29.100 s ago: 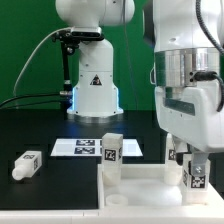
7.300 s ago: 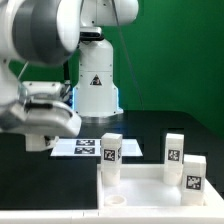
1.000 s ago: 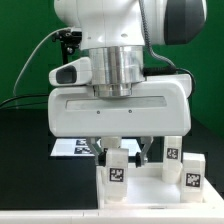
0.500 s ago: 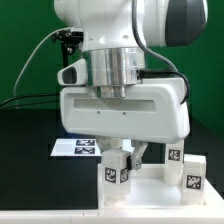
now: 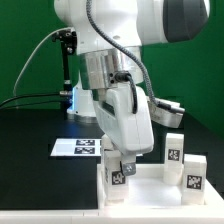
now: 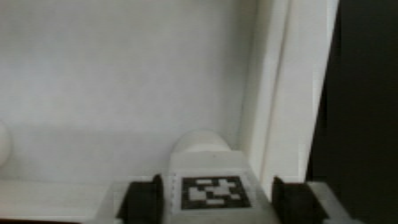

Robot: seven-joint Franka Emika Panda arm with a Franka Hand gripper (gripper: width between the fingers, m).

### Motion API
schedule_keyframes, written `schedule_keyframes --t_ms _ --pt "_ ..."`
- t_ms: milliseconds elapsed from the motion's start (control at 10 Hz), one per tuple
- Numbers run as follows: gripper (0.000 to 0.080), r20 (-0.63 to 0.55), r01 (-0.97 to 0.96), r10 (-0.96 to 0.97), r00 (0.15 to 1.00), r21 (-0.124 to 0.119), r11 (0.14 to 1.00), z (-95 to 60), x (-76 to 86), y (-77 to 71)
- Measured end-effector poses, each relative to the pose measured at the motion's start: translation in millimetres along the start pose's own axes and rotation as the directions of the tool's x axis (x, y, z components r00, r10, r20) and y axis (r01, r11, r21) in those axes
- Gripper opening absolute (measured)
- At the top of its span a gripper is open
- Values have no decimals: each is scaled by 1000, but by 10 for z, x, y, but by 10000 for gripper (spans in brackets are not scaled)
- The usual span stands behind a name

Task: Assemble square table

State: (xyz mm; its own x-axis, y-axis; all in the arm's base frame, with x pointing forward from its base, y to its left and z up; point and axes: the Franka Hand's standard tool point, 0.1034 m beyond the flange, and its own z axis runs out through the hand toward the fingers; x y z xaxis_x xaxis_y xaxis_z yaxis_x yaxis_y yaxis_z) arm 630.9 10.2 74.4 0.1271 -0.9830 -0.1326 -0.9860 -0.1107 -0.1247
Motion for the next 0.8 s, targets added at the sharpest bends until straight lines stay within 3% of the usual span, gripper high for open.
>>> schedule_keyframes --t_ms 100,200,300,400,600,800 --pt "479 -3 71 -71 997 -2 997 0 -4 0" --pt "479 -8 181 -181 983 -6 983 -4 -14 -3" --pt "610 -8 318 -318 948 -3 948 -31 -17 -18" --pt "638 -12 450 -450 893 -9 893 -39 -22 -22" --pt "647 -11 509 -509 861 -11 861 -29 -8 -14" --pt "649 -11 709 -710 705 -28 705 -38 47 -15"
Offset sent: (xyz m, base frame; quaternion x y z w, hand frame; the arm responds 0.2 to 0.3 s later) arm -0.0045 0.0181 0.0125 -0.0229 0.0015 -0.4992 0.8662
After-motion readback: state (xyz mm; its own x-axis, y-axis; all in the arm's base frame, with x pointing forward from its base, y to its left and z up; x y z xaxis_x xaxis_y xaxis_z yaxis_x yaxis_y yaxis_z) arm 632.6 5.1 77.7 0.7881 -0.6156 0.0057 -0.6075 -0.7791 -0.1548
